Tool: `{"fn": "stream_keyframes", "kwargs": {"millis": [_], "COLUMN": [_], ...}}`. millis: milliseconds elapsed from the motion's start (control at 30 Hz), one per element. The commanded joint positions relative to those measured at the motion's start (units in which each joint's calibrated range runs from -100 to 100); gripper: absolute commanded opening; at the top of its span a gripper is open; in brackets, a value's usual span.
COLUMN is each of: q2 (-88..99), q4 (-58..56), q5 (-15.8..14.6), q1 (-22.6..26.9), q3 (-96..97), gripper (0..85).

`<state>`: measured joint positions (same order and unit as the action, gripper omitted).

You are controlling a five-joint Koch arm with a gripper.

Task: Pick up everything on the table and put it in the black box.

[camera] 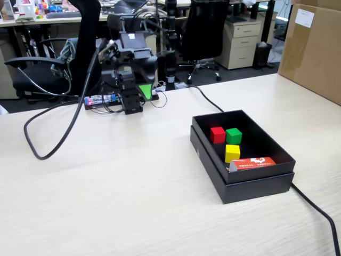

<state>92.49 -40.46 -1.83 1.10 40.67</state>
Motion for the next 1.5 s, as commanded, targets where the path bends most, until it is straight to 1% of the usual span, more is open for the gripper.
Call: {"fn": "stream_keyframes", "kwargs": {"millis": [0,167,267,400,600,667,700,767,867,933,967,1067,1467], "q2": [7.28,7.51,7.51,7.51,7.51,7.51,7.51,7.51,7.51,7.51,7.51,7.51,7.51], "q4": [10.69,16.31,22.18,32.03,49.66,54.93,57.09,56.22,51.73,50.0,46.72,43.01,42.92], "q5": [0.88,0.88,1.56,3.32,5.71,6.5,6.54,6.3,5.57,5.57,5.57,5.62,5.96], "q1": [-0.59,-0.93,-1.12,-1.56,-1.9,-2.1,-2.15,-2.2,-1.9,-1.76,-1.61,-1.61,-1.76], "q3": [5.48,16.45,22.07,31.23,48.09,53.44,55.71,57.16,57.25,57.25,57.25,57.25,57.07], "gripper": [50.1,52.4,52.9,53.1,52.9,52.3,50.5,50.1,50.0,49.1,49.3,48.8,48.5]}}
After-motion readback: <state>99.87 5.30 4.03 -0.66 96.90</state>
